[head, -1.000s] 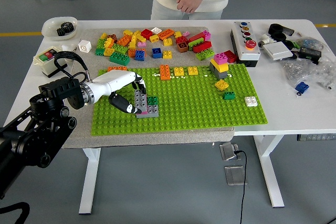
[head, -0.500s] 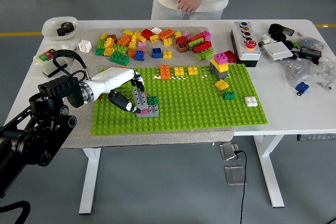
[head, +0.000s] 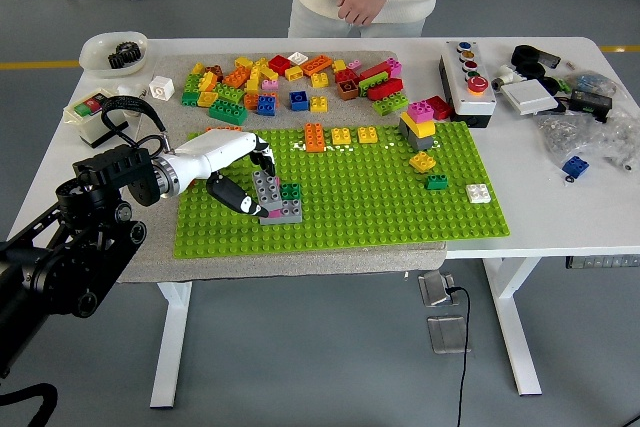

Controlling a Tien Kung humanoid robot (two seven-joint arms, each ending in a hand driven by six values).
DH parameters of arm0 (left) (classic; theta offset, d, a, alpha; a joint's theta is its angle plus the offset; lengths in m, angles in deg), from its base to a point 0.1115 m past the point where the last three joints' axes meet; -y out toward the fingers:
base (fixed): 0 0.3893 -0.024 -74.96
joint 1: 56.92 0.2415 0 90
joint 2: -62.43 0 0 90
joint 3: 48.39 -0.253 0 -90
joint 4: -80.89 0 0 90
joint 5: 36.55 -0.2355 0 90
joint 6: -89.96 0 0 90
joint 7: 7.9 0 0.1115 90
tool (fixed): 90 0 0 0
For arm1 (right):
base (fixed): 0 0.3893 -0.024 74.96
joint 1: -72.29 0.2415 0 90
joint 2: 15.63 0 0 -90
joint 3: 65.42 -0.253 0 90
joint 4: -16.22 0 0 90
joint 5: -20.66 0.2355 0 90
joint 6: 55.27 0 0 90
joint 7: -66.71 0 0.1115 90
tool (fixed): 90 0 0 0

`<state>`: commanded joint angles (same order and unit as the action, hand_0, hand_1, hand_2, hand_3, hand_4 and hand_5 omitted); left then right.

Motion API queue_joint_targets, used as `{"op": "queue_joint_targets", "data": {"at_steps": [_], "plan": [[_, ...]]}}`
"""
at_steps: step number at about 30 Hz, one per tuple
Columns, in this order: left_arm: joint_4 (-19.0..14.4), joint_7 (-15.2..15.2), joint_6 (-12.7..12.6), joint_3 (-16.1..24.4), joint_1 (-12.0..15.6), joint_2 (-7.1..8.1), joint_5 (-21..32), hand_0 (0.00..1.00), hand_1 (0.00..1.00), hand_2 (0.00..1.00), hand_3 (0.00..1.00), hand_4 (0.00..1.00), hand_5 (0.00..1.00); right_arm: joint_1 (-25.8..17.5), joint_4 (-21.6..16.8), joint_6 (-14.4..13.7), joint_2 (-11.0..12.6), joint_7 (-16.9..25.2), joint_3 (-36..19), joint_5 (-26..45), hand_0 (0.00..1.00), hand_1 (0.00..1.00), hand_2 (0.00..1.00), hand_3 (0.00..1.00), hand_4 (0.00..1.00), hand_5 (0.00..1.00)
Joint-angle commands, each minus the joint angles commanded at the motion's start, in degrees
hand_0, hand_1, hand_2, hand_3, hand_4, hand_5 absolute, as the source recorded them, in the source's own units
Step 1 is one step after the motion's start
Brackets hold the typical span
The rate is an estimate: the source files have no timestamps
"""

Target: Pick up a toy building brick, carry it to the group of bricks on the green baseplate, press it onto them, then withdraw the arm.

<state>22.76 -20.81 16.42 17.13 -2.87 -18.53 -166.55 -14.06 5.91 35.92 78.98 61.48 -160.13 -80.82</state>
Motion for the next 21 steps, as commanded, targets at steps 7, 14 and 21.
{"op": "queue_joint_targets", "data": {"at_steps": [7,14,21], "plan": [[0.6,-1.0,-0.9,-0.6,-0.4,-0.05,0.0,0.756,0.665,0.585,0.57,0.998,0.248,0.0,0.0,0.0,0.0,0.0,-0.1,-0.1,0.746,0.641,0.681,0.635,0.855,0.572],[1.1,-1.6,-1.7,-0.7,-0.7,-0.06,0.0,0.756,0.663,0.585,0.569,0.998,0.247,0.1,0.0,0.0,-0.1,0.0,-0.1,0.0,0.745,0.641,0.681,0.634,0.855,0.572],[1.3,-2.1,-1.8,-0.6,-1.0,-0.01,0.0,0.76,0.666,0.589,0.581,0.998,0.24,0.1,0.0,0.1,0.0,0.0,-0.1,0.0,0.745,0.64,0.681,0.634,0.855,0.572]]}}
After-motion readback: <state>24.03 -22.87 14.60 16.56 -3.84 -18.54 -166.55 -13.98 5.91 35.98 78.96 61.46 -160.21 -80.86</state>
